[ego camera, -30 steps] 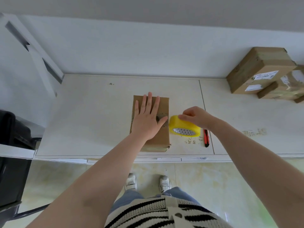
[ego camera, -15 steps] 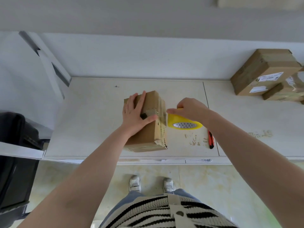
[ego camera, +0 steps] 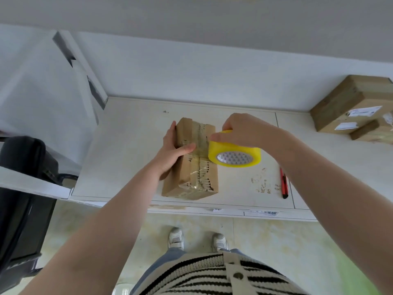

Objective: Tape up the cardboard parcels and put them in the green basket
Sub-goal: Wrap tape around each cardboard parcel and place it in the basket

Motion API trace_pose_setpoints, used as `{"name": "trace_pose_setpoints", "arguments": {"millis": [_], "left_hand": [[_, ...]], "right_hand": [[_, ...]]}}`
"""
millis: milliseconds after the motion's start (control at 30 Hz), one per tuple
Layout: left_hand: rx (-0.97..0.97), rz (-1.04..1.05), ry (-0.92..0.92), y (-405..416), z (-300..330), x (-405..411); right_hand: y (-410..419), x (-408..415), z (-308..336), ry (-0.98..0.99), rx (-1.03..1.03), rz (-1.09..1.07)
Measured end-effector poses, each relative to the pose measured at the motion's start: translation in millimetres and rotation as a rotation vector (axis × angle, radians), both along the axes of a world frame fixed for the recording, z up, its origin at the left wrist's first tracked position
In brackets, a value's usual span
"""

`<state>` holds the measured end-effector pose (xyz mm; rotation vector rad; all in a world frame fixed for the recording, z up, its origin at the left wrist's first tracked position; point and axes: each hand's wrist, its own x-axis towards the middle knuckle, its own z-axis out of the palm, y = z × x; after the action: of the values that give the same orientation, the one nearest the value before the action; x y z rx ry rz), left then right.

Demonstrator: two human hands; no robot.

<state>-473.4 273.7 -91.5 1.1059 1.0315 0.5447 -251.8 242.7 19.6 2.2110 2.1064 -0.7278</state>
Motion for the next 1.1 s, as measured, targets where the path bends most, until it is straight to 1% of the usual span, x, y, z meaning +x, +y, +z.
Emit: {"name": "trace_pose_setpoints", "arguments": {"millis": [100, 233, 300, 367, 400, 433, 500, 700, 800, 867, 900, 933, 1000, 1033, 1067, 1100], "left_hand": [[-0.075, 0.053, -0.145, -8.2, -10.4, 3.7], [-0.094, 0.044, -0.187, -5.9, -11.2, 4.6], [-0.072, 0.019, -0.128, -1.5, -9.6, -1.1], [-0.043, 0.004, 0.002, 1.1, -8.2, -8.0], [-0.048, -0.006, 0.029, 1.1, -8.3, -10.7], [-0.067, -0.01, 0.021, 1.2, -8.2, -12.4], [-0.116, -0.002, -0.022, 0.3, -6.0, -13.8], [-0.139, -0.004, -0.081, 2.3, -7.3, -15.6], [-0.143, -0.039, -0.079, -0.1, -3.8, -10.8], [-0.106, -0.068, -0.036, -3.4, 4.1, -3.7], [-0.043, -0.085, 0.046, -5.2, 8.4, 1.4], [0.095, -0.121, 0.212, -6.5, 12.5, 7.5], [0.555, -0.227, 0.673, -11.9, 18.5, 22.2], [0.774, -0.254, 0.811, -16.5, 20.0, 30.4], [0.916, -0.284, 0.885, -21.2, 21.0, 38.4], [0.998, -0.319, 0.939, -25.8, 20.2, 45.2]], "right_hand": [[-2.9, -4.4, 2.4, -0.067, 0.043, -0.02], [-5.4, -9.0, 2.8, -0.103, 0.084, -0.044], [-5.3, -10.3, 1.8, -0.156, 0.086, -0.023], [-5.3, -11.1, -1.2, -0.3, 0.065, 0.029], [-5.4, -9.6, -4.6, -0.349, 0.04, 0.034], [-5.8, -6.3, -9.9, -0.354, 0.009, 0.012], [-9.5, 1.0, -24.8, -0.281, -0.051, -0.07], [-21.9, 5.9, -65.9, 0.013, -0.149, -0.243], [-23.8, 11.2, -70.4, 0.088, -0.183, -0.276], [-25.1, 14.7, -74.2, 0.1, -0.201, -0.276], [-25.4, 15.9, -75.9, 0.099, -0.202, -0.277], [-25.3, 16.8, -77.6, 0.096, -0.2, -0.276], [-24.3, 17.4, -80.0, 0.089, -0.195, -0.269], [-23.7, 17.3, -80.2, 0.085, -0.195, -0.265], [-23.0, 17.2, -80.3, 0.083, -0.196, -0.263], [-22.7, 17.2, -80.5, 0.085, -0.196, -0.262]]}}
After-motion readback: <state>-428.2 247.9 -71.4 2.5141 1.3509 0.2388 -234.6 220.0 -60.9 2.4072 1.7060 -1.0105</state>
